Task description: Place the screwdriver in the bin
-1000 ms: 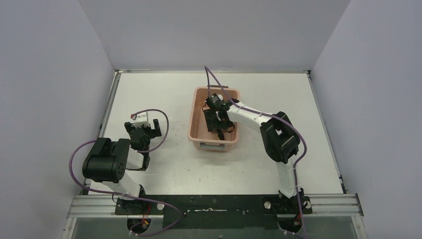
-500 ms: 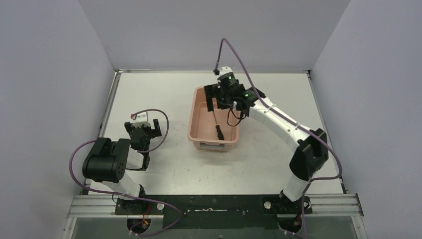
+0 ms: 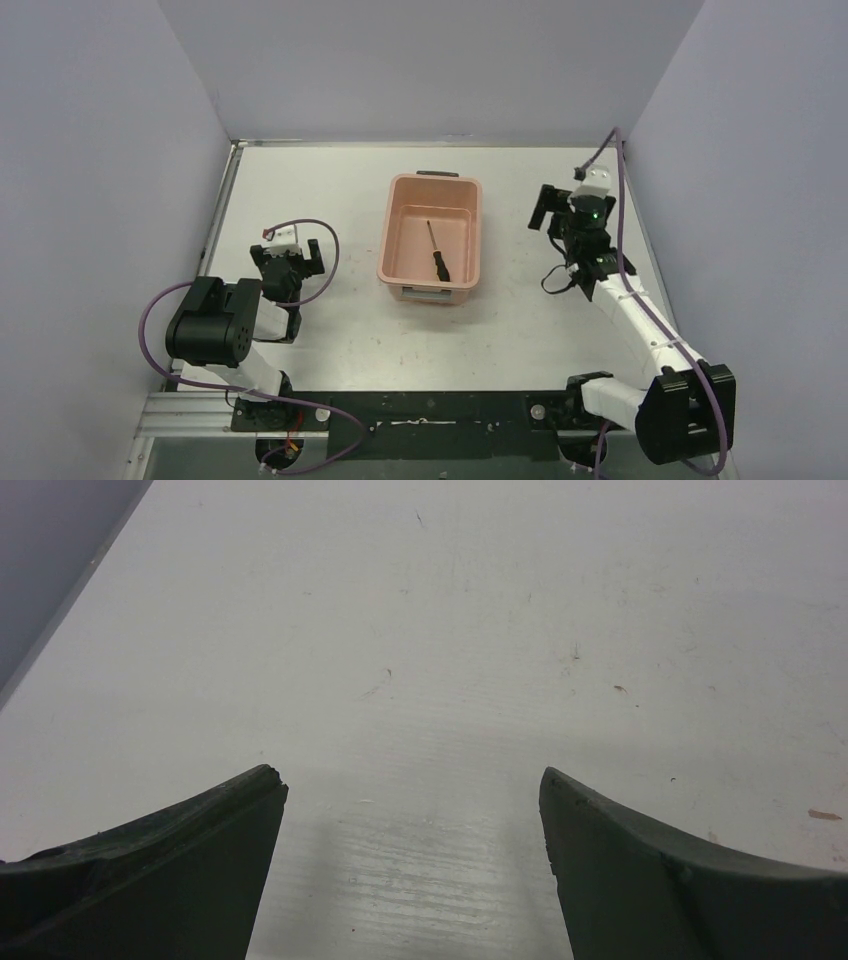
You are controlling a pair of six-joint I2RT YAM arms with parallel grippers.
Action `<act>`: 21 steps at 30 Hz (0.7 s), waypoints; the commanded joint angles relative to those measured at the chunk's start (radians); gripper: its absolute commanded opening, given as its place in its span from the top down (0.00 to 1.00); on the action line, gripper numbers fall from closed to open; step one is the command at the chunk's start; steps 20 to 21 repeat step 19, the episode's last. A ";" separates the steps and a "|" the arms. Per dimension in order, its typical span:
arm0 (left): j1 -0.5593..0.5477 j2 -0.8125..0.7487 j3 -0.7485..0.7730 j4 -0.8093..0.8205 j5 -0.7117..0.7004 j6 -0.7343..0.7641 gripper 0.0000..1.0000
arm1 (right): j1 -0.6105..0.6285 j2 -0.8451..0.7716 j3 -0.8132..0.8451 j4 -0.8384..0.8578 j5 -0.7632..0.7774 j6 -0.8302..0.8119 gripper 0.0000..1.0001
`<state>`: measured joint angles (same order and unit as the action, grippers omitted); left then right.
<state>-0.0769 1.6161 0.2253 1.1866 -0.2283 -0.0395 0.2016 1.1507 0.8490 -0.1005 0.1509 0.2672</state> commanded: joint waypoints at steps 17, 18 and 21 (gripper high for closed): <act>-0.001 -0.005 0.026 0.027 -0.003 0.006 0.03 | -0.159 -0.069 -0.583 0.836 0.011 -0.008 0.00; -0.001 -0.004 0.026 0.027 -0.004 0.005 0.03 | -0.159 -0.069 -0.584 0.840 0.010 -0.008 0.00; -0.001 -0.005 0.026 0.028 -0.005 0.006 0.03 | -0.159 -0.069 -0.582 0.839 0.009 -0.008 0.00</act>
